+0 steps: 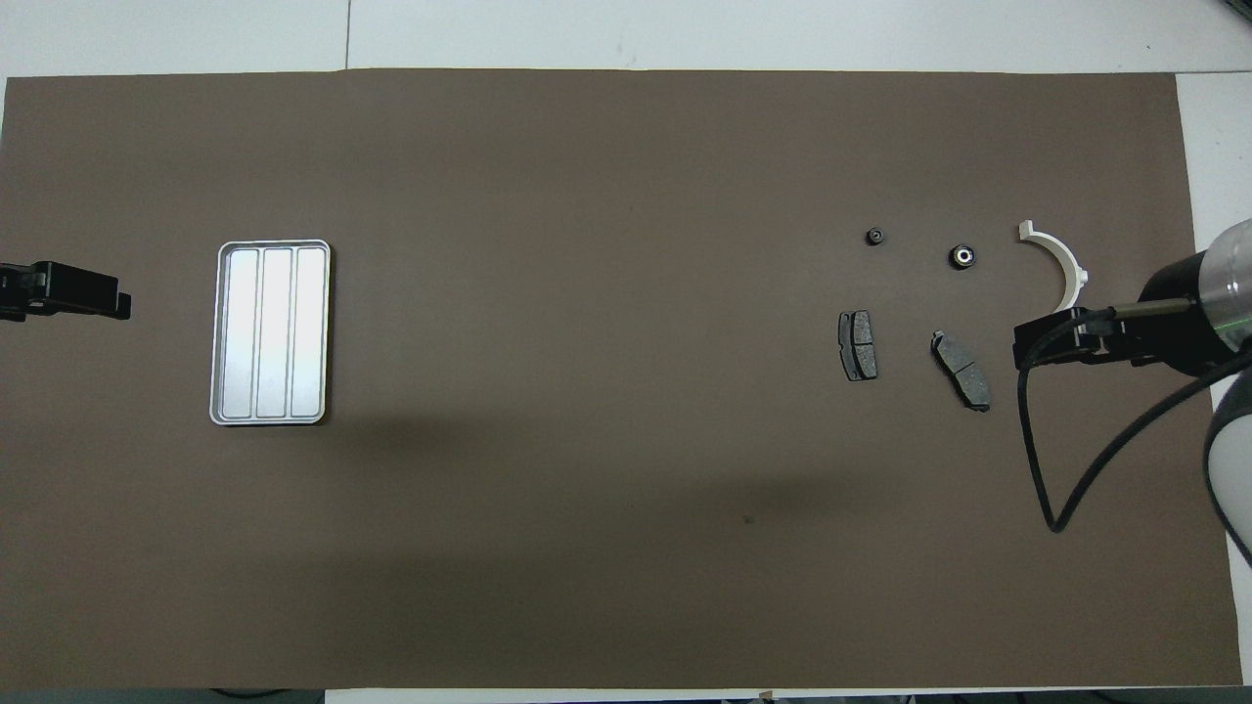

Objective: Place bearing gear from tray to pile

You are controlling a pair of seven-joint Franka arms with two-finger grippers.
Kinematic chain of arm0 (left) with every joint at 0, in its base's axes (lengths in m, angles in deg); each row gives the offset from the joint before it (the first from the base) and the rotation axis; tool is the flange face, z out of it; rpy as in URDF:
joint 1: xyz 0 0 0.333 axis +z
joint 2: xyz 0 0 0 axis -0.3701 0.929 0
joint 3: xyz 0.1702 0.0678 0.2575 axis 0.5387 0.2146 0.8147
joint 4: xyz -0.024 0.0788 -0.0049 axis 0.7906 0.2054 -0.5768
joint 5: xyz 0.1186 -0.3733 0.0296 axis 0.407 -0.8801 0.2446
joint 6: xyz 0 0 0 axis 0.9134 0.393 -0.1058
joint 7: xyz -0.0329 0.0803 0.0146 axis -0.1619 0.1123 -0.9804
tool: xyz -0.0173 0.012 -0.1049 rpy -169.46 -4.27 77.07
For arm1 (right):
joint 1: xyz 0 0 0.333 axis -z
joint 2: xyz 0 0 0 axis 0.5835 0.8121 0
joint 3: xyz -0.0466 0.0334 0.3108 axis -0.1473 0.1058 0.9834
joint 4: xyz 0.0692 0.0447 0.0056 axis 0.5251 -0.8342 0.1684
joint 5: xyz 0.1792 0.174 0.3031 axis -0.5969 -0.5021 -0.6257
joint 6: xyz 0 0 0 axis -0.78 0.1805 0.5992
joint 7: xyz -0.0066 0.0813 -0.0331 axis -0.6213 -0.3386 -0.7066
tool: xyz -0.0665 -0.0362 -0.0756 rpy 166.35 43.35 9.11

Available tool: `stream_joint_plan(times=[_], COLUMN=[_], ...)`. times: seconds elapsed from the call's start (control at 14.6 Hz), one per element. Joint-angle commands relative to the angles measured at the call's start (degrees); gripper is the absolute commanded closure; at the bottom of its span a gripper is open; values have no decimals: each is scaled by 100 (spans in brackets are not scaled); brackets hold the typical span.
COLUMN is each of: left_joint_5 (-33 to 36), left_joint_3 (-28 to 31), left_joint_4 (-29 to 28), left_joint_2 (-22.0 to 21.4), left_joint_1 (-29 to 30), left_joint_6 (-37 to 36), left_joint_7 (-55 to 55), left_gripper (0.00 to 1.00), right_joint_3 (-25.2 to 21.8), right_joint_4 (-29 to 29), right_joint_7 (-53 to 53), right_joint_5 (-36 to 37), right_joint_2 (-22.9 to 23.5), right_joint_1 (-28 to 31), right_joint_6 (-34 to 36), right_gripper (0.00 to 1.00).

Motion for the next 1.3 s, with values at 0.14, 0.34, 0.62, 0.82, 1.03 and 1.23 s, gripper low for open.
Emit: stream_joint_plan(times=[0.14,0.34,0.62,0.82,1.03,1.23], left_joint_5=[-19,-19,-19,-19,-19,-19], left_joint_3=[52,52,52,52,52,52], left_joint_4=[21,21,21,21,21,21], left_joint_2=[-8,-8,-8,-8,-8,-8], left_joint_1=[-62,-54,-62,-62,-62,-62], left_joint_6=[27,27,19,27,27,27], left_joint_7=[23,23,23,23,23,23], left_gripper=[0,0,0,0,0,0], right_joint_3=[24,24,24,33,33,33], right_joint_4=[66,39,40,31,-4,-4], right_joint_7=[-173,-164,-120,-129,-94,-94], right_joint_5=[-94,-94,-33,239,275,337], right_joint_2=[110,66,66,66,57,66], right_joint_1=[187,161,91,29,-50,-50], right_joint_6=[-141,-168,-177,-431,-571,-617], right_gripper=[0,0,0,0,0,0])
